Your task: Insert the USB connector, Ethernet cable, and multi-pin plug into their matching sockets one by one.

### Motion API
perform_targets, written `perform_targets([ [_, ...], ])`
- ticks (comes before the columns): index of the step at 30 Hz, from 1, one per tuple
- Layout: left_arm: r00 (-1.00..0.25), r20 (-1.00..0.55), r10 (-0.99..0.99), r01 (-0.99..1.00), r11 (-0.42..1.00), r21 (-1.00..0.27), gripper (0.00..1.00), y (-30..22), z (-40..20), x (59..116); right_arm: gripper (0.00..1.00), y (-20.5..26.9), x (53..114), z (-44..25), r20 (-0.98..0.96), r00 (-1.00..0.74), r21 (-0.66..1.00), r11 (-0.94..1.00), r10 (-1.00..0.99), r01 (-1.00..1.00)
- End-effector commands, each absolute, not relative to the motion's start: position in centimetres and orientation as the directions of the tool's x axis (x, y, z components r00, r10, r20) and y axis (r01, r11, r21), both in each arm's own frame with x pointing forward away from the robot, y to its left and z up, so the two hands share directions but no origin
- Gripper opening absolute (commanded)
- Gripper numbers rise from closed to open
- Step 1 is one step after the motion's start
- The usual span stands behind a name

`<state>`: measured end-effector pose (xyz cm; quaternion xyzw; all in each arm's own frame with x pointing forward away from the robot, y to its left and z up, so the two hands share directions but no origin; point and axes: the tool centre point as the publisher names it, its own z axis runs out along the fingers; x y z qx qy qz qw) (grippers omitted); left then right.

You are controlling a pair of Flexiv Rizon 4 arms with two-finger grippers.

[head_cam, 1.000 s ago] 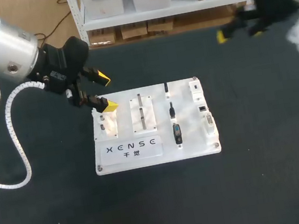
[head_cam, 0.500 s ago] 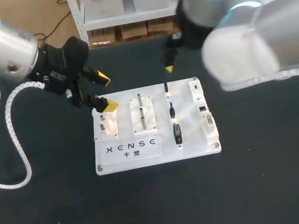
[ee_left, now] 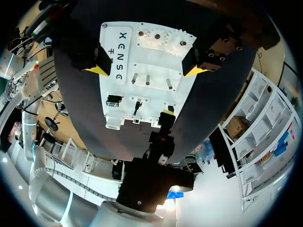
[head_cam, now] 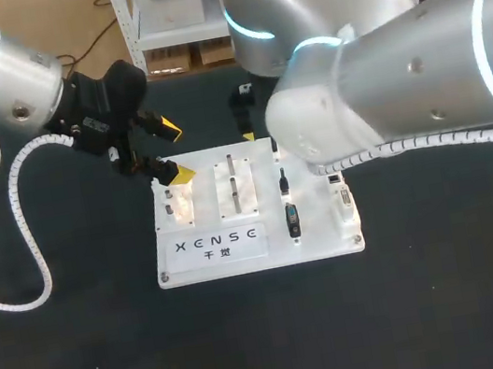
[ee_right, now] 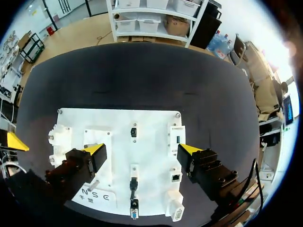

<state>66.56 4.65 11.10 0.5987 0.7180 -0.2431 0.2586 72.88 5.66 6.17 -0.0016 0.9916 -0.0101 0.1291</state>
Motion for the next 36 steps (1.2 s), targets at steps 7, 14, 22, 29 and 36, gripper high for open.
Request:
perform_targets([
  [7, -0.147, -0.665, 0.732, 0.986, 0.164, -0.037, 1.00, 4.7, 11.0, 66.5, 1.00, 6.0, 73.0, 5.9, -0.275, -0.961, -0.004, 0.999, 0.031, 0.033],
  [14, -0.147, -0.665, 0.732, 0.986, 0.164, -0.037, 1.00, 4.7, 11.0, 66.5, 1.00, 6.0, 73.0, 5.9, -0.275, -0.961, -0.004, 0.999, 0.031, 0.033],
  [22, -0.147, -0.665, 0.732, 0.986, 0.164, -0.037, 1.00, 4.7, 11.0, 66.5, 1.00, 6.0, 73.0, 5.9, -0.275, -0.961, -0.004, 0.999, 0.031, 0.033],
  [29, -0.147, -0.665, 0.732, 0.986, 0.164, -0.037, 1.00, 4.7, 11.0, 66.5, 1.00, 5.6, 76.4, 4.5, -0.190, -0.978, -0.008, 0.995, 0.092, 0.095],
  [36, -0.147, -0.665, 0.732, 0.986, 0.164, -0.037, 1.00, 4.7, 11.0, 66.5, 1.00, 5.7, 77.8, 3.9, -0.131, -0.990, -0.014, 0.998, 0.053, 0.055],
])
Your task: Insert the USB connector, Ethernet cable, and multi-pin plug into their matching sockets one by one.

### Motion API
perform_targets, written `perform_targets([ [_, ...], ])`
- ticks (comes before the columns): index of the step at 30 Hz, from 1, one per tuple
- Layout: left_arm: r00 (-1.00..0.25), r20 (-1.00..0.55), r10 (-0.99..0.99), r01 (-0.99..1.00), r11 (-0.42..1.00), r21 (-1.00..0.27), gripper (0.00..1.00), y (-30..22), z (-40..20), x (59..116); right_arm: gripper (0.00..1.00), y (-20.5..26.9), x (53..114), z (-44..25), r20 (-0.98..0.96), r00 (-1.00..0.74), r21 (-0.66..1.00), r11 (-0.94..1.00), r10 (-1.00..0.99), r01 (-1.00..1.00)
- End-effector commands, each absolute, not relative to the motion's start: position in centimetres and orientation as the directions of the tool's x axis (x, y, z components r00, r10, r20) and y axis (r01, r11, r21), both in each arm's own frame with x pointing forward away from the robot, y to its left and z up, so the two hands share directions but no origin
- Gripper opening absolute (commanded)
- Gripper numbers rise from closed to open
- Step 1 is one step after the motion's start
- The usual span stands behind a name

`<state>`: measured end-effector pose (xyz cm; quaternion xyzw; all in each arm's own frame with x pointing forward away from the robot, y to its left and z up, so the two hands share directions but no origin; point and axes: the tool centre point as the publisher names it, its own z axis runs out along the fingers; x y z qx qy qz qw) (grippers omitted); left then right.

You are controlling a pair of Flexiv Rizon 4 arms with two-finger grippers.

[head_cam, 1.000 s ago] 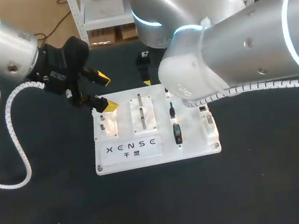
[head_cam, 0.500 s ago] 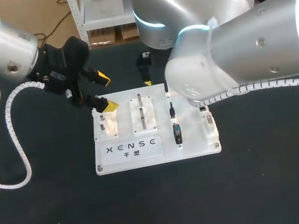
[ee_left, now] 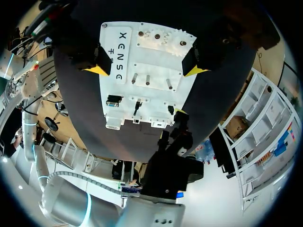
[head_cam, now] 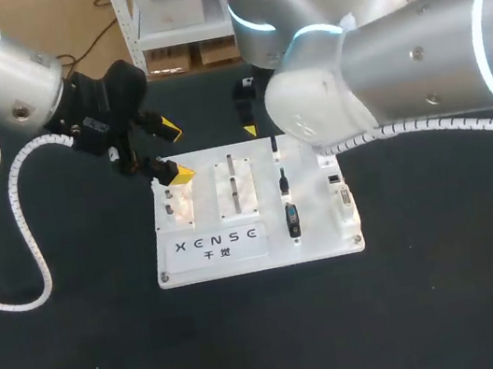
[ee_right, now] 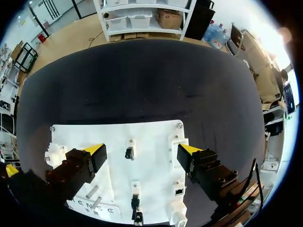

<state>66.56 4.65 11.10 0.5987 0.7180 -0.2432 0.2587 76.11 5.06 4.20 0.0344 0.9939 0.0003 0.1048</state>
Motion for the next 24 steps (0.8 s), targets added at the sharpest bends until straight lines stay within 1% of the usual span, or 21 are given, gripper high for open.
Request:
perform_targets([
  [1, -0.147, -0.665, 0.732, 0.986, 0.164, -0.037, 1.00, 4.7, 11.0, 66.5, 1.00, 5.7, 77.7, 3.7, -0.113, -0.992, -0.011, 0.998, 0.054, 0.056],
  [3, -0.147, -0.665, 0.732, 0.986, 0.164, -0.037, 1.00, 4.7, 11.0, 66.5, 1.00, 5.8, 77.5, 3.4, -0.112, -0.992, -0.024, 0.998, 0.051, 0.054],
  [4, -0.147, -0.665, 0.732, 0.986, 0.164, -0.037, 1.00, 4.7, 11.0, 66.5, 0.97, 5.8, 77.3, 3.2, -0.110, -0.993, -0.027, 0.998, 0.051, 0.054],
  [5, -0.147, -0.665, 0.732, 0.986, 0.164, -0.037, 1.00, 4.7, 11.0, 66.5, 1.00, 5.8, 77.1, 3.1, -0.109, -0.993, -0.032, 0.998, 0.048, 0.052],
  [22, -0.147, -0.665, 0.732, 0.986, 0.164, -0.037, 1.00, 4.7, 11.0, 66.5, 1.00, 6.1, 74.2, 2.2, -0.103, -0.993, -0.036, 0.998, 0.054, 0.058],
  [23, -0.147, -0.665, 0.732, 0.986, 0.164, -0.037, 1.00, 4.7, 11.0, 66.5, 0.96, 6.0, 74.2, 2.1, -0.101, -0.993, -0.034, 0.998, 0.056, 0.060],
  [24, -0.147, -0.665, 0.732, 0.986, 0.164, -0.037, 1.00, 4.7, 11.0, 66.5, 0.84, 6.0, 74.2, 2.0, -0.101, -0.993, -0.032, 0.998, 0.059, 0.062],
])
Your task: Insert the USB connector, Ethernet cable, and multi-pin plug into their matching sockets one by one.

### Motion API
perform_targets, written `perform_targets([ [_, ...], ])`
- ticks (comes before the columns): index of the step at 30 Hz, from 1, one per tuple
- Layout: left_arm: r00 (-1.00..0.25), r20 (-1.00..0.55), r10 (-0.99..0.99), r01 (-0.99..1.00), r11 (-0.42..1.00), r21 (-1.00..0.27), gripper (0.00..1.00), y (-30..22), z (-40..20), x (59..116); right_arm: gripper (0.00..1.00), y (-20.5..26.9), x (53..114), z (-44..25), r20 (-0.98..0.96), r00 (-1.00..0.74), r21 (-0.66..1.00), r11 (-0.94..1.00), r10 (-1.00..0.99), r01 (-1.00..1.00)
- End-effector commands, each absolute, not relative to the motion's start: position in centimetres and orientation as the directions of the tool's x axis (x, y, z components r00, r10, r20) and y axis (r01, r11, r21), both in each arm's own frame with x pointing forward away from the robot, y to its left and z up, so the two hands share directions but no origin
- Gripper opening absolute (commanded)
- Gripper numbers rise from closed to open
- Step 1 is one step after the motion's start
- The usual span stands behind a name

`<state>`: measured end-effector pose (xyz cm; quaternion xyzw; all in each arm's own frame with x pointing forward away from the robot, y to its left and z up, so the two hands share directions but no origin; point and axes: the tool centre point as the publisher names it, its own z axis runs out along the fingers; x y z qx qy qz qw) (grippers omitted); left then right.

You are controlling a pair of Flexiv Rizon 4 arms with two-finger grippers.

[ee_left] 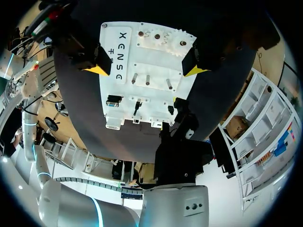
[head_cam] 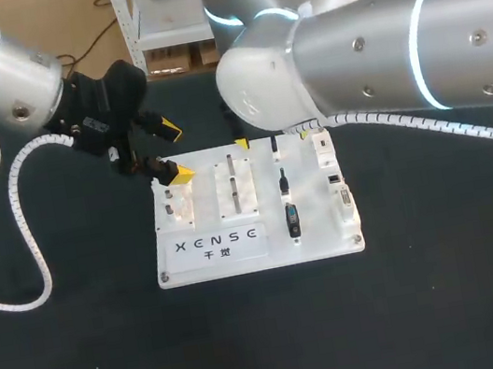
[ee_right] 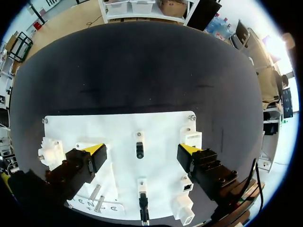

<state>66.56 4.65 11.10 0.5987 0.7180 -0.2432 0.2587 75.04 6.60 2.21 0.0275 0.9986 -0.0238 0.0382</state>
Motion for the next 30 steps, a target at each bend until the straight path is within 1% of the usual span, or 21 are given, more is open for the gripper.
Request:
perform_targets([
  [1, -0.147, -0.665, 0.732, 0.986, 0.164, -0.037, 1.00, 4.7, 11.0, 66.5, 0.75, 6.0, 74.1, 2.0, -0.101, -0.993, -0.031, 0.997, 0.061, 0.064],
  [4, -0.147, -0.665, 0.732, 0.986, 0.164, -0.037, 1.00, 4.7, 11.0, 66.5, 0.49, 6.0, 74.1, 1.9, -0.100, -0.993, -0.023, 0.997, 0.067, 0.069],
  [11, -0.147, -0.665, 0.732, 0.986, 0.164, -0.037, 1.00, 4.7, 11.0, 66.5, 0.42, 6.3, 74.2, 1.7, -0.104, -0.993, -0.017, 0.998, 0.063, 0.065],
  [15, -0.147, -0.665, 0.732, 0.986, 0.164, -0.037, 1.00, 4.7, 11.0, 66.5, 0.33, 6.4, 74.2, 1.5, -0.100, -0.993, -0.022, 0.998, 0.056, 0.058],
  [17, -0.147, -0.665, 0.732, 0.986, 0.164, -0.037, 1.00, 4.7, 11.0, 66.5, 0.25, 6.4, 74.1, 1.5, -0.100, -0.994, -0.018, 0.998, 0.054, 0.057],
  [22, -0.147, -0.665, 0.732, 0.986, 0.164, -0.037, 1.00, 4.7, 11.0, 66.5, 0.02, 6.5, 74.1, 1.7, -0.112, -0.993, -0.011, 0.999, 0.049, 0.050],
  [23, -0.147, -0.665, 0.732, 0.986, 0.164, -0.037, 1.00, 4.7, 11.0, 66.5, 0.00, 6.5, 74.0, 1.8, -0.117, -0.992, -0.008, 0.999, 0.044, 0.045],
  [30, -0.147, -0.665, 0.732, 0.986, 0.164, -0.037, 1.00, 4.7, 11.0, 66.5, 0.00, 6.2, 73.7, 3.3, -0.164, -0.986, 0.008, 1.000, 0.027, 0.026],
])
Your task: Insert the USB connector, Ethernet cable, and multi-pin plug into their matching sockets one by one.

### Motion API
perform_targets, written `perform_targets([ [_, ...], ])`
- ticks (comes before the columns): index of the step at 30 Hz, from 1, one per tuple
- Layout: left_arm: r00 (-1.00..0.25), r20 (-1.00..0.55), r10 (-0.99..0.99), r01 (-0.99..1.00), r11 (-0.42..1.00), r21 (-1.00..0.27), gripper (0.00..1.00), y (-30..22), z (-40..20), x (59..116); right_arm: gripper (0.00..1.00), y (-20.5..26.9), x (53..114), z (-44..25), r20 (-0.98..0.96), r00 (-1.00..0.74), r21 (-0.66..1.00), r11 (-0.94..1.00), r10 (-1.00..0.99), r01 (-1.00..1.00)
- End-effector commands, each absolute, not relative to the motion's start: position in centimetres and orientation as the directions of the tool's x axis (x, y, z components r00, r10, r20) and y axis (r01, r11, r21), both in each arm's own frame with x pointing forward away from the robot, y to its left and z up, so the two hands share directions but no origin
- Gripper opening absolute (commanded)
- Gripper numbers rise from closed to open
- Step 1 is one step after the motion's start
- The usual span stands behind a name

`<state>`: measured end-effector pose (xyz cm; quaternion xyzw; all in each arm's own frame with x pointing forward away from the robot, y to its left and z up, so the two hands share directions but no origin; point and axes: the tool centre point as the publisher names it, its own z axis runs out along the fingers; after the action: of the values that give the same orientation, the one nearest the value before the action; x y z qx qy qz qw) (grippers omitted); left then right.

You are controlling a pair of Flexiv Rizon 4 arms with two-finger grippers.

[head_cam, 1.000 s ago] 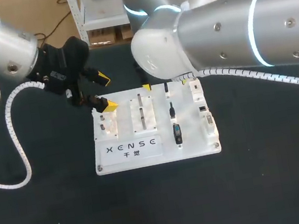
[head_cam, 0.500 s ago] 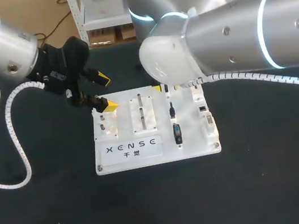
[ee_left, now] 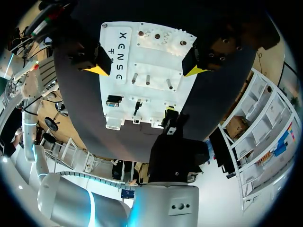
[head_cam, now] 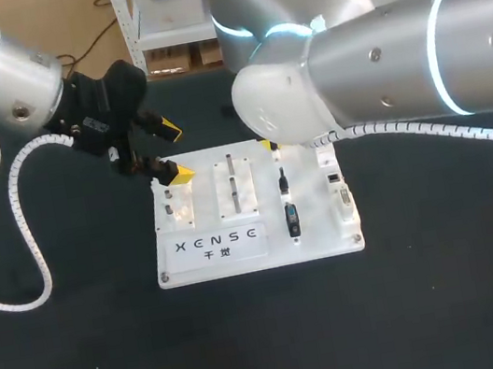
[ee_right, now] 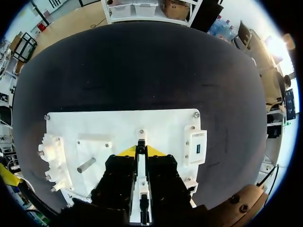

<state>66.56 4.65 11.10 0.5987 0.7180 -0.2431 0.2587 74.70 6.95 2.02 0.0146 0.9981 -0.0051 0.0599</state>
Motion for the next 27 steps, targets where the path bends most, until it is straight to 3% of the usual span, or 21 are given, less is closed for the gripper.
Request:
perform_targets([
  [1, -0.147, -0.665, 0.732, 0.986, 0.164, -0.037, 1.00, 4.7, 11.0, 66.5, 0.00, 6.0, 73.7, 3.7, -0.173, -0.984, 0.012, 1.000, 0.029, 0.027],
  [11, -0.147, -0.665, 0.732, 0.986, 0.164, -0.037, 1.00, 4.7, 11.0, 66.5, 0.00, 4.0, 73.2, 6.2, -0.248, -0.968, 0.015, 1.000, 0.024, 0.021],
  [27, -0.147, -0.665, 0.732, 0.986, 0.164, -0.037, 1.00, 4.7, 11.0, 66.5, 0.00, -0.3, 72.6, 4.3, -0.253, -0.967, -0.025, 0.999, 0.034, 0.041],
])
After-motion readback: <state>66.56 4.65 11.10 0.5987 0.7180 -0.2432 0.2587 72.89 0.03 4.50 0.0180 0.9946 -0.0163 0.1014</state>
